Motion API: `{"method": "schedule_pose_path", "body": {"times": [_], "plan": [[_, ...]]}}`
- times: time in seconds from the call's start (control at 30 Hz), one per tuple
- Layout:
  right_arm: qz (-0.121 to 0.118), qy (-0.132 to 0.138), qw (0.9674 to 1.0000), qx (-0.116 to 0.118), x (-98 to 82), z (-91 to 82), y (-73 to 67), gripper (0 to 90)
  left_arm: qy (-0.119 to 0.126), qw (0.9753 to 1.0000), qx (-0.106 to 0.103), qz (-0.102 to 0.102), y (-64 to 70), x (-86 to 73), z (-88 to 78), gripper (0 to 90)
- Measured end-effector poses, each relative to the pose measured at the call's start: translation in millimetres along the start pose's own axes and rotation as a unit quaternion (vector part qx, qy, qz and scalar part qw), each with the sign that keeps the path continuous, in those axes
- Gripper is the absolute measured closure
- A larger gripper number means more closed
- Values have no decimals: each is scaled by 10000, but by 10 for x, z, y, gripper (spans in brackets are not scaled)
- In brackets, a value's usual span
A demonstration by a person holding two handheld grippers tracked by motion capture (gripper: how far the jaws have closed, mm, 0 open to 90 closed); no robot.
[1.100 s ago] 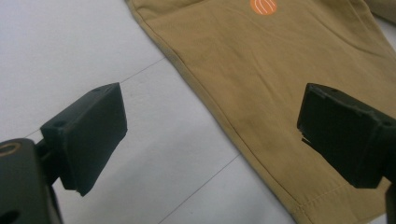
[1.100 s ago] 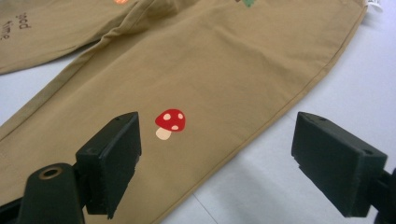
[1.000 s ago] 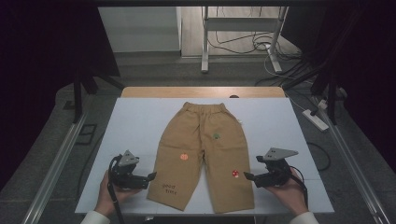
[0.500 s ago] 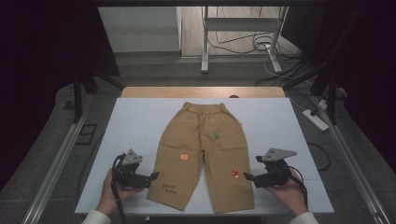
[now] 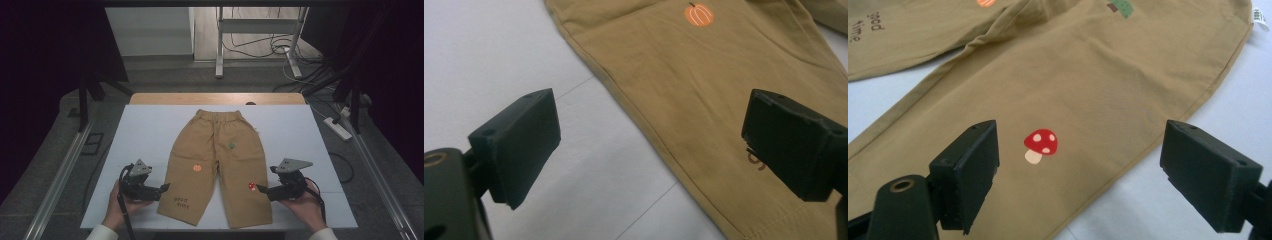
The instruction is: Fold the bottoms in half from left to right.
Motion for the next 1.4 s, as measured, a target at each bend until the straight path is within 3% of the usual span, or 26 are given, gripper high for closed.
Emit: {"method": "schedule_pose_path", "body": {"times": [0.6,1.4], "plan": [[-62,-44,9999,119,146,111,-91,164,8,10000,26,-18,-31,20,17,90],[-404,-159,9980,462,474,464,-538,166,27,10000,8,-37,-82,44,38,88]]}}
Point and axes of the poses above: each handheld gripper's, and its own axes: z roughly forward along the jaws, x roughly out of its top, y roughly to its right, the point moved 1 cm from there along z, roughly forward along the jaws, and after that the axes turned 8 degrees about -x, right-handed, at the moved point
